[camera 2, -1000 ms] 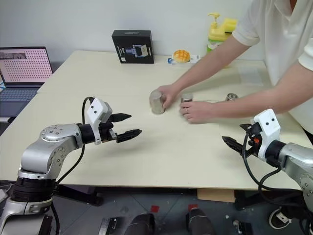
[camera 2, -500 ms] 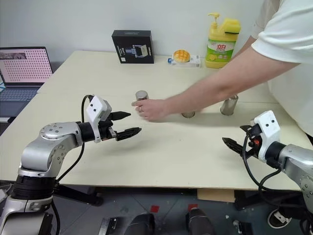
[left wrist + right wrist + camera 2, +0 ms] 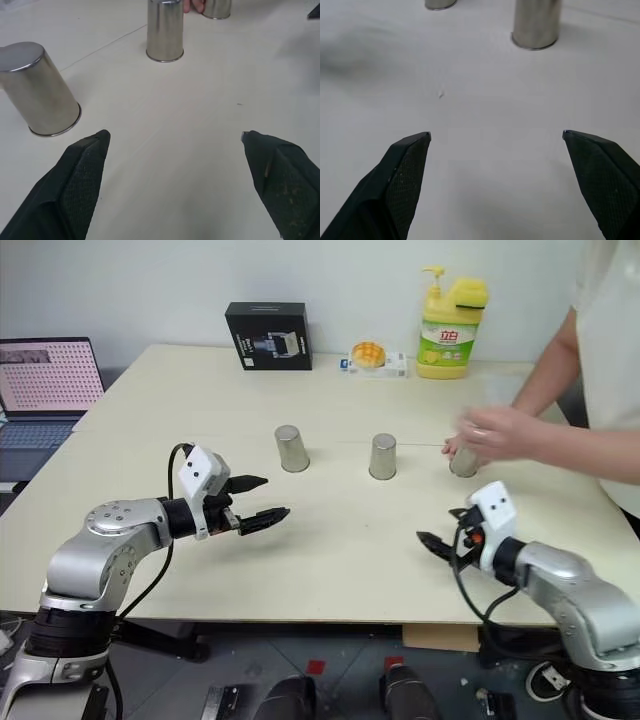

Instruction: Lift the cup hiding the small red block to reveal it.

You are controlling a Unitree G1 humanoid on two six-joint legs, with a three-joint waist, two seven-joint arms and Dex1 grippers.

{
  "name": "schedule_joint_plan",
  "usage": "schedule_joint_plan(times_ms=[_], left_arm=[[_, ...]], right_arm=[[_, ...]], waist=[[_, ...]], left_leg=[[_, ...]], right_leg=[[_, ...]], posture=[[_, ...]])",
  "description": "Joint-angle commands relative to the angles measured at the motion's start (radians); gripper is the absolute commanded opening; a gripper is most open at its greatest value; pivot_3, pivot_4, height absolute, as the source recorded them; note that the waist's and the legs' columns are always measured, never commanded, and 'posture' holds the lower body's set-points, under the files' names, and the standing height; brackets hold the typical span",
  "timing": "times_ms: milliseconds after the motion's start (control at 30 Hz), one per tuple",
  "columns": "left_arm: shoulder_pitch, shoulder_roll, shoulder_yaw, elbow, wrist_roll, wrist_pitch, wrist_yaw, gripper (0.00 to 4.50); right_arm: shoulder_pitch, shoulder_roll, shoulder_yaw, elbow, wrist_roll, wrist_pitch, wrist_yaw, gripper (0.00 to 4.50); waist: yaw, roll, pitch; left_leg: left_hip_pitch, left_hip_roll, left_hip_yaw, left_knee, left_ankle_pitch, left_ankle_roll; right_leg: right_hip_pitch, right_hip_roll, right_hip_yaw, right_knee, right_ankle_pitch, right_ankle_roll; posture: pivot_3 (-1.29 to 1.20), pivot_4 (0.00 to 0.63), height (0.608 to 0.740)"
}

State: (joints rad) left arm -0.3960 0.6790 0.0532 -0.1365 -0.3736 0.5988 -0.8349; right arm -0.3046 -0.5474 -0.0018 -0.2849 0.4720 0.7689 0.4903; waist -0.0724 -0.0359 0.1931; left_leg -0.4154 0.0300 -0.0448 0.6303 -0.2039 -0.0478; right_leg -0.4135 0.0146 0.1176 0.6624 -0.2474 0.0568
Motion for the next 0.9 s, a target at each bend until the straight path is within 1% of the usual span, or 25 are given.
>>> schedule_joint_plan(times_ms=[33,100,167,267,300,400,533,733,900], left_arm=[[0.032,-0.075,0.000,-0.090,-0.003,-0.028,0.080,4.47],[0.048,-0.112,0.005,-0.114,0.003,-0.035,0.118,4.47],[0.063,-0.151,0.009,-0.134,-0.001,-0.040,0.153,4.47],[0.080,-0.180,-0.010,-0.148,0.018,-0.052,0.192,4.47],[0.082,-0.188,-0.020,-0.141,0.040,-0.061,0.216,4.47],[0.092,-0.196,-0.033,-0.127,0.071,-0.092,0.234,4.47],[0.090,-0.189,-0.028,-0.114,0.074,-0.106,0.224,4.47],[0.060,-0.184,-0.043,-0.085,0.080,-0.119,0.207,4.47],[0.023,-0.166,-0.043,-0.037,0.091,-0.138,0.176,4.47]], right_arm=[[-0.189,0.106,0.061,0.312,-0.161,-0.207,-0.079,4.50],[-0.274,0.153,0.062,0.459,-0.207,-0.287,-0.095,4.50],[-0.353,0.196,0.071,0.583,-0.234,-0.348,-0.086,4.50],[-0.452,0.253,0.071,0.758,-0.263,-0.435,-0.068,4.50],[-0.490,0.269,0.082,0.831,-0.286,-0.472,-0.060,4.50],[-0.579,0.310,0.082,0.990,-0.316,-0.547,-0.034,4.50],[-0.685,0.340,0.065,1.182,-0.351,-0.643,-0.045,4.50],[-0.788,0.370,0.025,1.370,-0.364,-0.742,-0.045,4.50],[-0.843,0.392,0.007,1.460,-0.386,-0.803,-0.054,4.50]], waist=[[-0.008,0.000,0.000],[-0.007,0.000,0.000],[-0.006,0.000,0.000],[-0.009,0.000,0.000],[-0.010,0.000,0.000],[-0.012,0.000,0.000],[-0.015,0.000,0.000],[-0.015,0.000,0.000],[-0.018,0.000,0.000]], left_leg=[[0.000,0.000,0.001,0.000,0.000,0.000],[0.000,-0.001,0.001,0.001,0.000,0.001],[-0.001,-0.001,0.000,0.000,0.000,0.001],[-0.001,-0.001,0.000,-0.001,0.000,0.001],[-0.002,-0.001,0.000,-0.002,0.000,0.001],[-0.001,-0.001,0.000,-0.002,0.000,0.001],[-0.001,-0.001,0.000,-0.001,0.000,0.001],[-0.001,-0.001,0.000,-0.001,0.000,0.001],[-0.001,-0.001,0.000,-0.002,0.000,0.001]], right_leg=[[0.000,0.000,0.001,0.000,0.001,0.001],[0.000,0.000,0.001,0.000,0.003,0.005],[0.000,0.000,0.000,0.000,0.004,0.006],[-0.001,0.000,0.001,0.000,0.005,0.004],[-0.001,0.000,0.001,0.000,0.007,0.001],[-0.001,0.000,0.001,0.000,0.007,0.001],[-0.001,0.000,0.001,0.000,0.007,0.001],[-0.001,0.000,0.000,0.000,0.007,0.001],[-0.001,0.000,0.000,0.001,0.007,0.001]], posture=[[0.00,0.150,0.740],[0.00,0.150,0.740],[0.00,0.150,0.740],[0.00,0.150,0.740],[0.00,0.150,0.740],[0.00,0.150,0.740],[0.00,0.150,0.740],[0.00,0.150,0.740],[0.00,0.150,0.740]])
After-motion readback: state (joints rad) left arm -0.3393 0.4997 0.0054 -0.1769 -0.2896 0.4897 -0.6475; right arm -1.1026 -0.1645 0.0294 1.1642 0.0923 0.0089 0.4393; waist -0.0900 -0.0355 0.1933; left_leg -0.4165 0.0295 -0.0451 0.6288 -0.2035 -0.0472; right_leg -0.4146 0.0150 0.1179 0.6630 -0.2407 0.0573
